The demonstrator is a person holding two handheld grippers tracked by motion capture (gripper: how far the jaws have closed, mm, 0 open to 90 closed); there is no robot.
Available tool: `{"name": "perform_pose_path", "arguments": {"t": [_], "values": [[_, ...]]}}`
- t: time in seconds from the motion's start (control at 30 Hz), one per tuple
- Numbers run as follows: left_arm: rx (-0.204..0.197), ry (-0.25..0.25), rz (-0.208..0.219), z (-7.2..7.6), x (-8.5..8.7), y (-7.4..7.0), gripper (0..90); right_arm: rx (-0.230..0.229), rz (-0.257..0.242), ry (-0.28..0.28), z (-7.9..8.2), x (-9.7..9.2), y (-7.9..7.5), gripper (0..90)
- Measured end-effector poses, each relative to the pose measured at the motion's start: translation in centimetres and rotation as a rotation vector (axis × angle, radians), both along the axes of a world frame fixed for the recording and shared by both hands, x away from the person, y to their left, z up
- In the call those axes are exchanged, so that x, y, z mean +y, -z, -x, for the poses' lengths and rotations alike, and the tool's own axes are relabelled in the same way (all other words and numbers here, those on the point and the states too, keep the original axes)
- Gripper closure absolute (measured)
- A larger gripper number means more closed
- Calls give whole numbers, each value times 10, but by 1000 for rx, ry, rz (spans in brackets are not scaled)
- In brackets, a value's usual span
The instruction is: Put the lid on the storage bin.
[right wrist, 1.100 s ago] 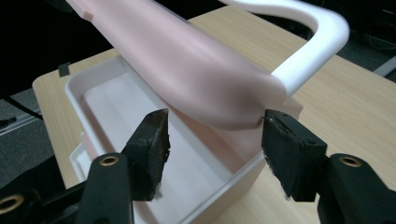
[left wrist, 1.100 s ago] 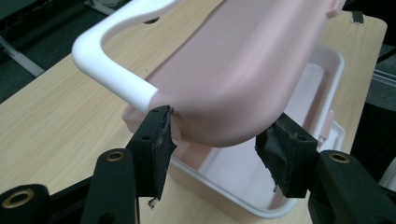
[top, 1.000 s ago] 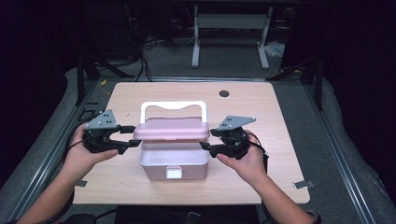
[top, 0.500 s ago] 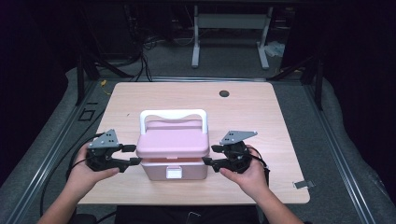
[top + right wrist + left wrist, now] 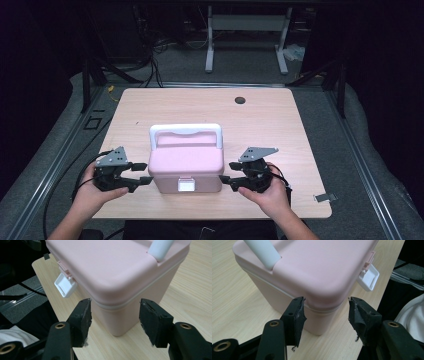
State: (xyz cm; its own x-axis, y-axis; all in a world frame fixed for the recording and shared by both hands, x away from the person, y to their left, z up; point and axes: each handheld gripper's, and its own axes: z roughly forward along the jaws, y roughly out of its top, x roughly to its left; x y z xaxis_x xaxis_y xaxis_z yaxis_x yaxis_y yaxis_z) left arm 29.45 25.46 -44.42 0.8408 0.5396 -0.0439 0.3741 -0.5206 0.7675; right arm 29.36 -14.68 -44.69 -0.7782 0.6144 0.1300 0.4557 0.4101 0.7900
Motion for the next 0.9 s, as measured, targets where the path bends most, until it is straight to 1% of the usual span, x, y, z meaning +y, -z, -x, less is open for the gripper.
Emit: {"name": "perform_pose_path", "arguments": {"t": [0.03,0.1,0.23,0.27,0.33,0.37,0.4,0.43,0.47,0.5,0.53,0.6,0.67,0.73,0.77,0.83,0.87,0.9], "values": [[-1,-6,-1,0,1,0,463,-1,1,2,0,-1,0,424],[19,-10,1,0,3,1,463,5,6,14,-1,-4,2,424],[28,-19,-8,1,8,3,464,8,15,36,-2,-12,6,424],[29,-21,-13,2,10,4,464,8,24,43,-2,-13,6,424],[35,-37,-12,2,15,6,465,7,32,55,-2,-17,8,424],[35,-37,-12,2,15,6,466,7,32,55,-2,-17,8,424],[42,-56,-11,2,20,9,466,14,39,67,-3,-20,10,424],[42,-56,-11,2,20,9,466,19,44,73,-4,-22,12,424],[43,-78,-18,1,25,14,467,27,51,79,-6,-24,13,424],[43,-78,-18,1,25,14,469,32,50,85,-7,-25,15,424],[56,-99,-14,0,29,19,470,40,49,89,-9,-27,16,424],[62,-116,-14,-3,33,24,474,47,47,101,-11,-29,18,424],[67,-135,-19,-5,36,29,481,53,48,112,-14,-31,20,424],[70,-143,-18,-6,37,31,481,54,49,116,-15,-31,21,424],[77,-158,-13,-8,38,37,486,60,49,128,-18,-33,24,424],[77,-172,-12,-10,39,42,487,62,43,139,-19,-34,26,424],[74,-181,-4,-10,39,44,489,62,41,145,-20,-34,27,424],[74,-181,-4,-10,39,44,494,62,41,145,-20,-34,27,424]]}}
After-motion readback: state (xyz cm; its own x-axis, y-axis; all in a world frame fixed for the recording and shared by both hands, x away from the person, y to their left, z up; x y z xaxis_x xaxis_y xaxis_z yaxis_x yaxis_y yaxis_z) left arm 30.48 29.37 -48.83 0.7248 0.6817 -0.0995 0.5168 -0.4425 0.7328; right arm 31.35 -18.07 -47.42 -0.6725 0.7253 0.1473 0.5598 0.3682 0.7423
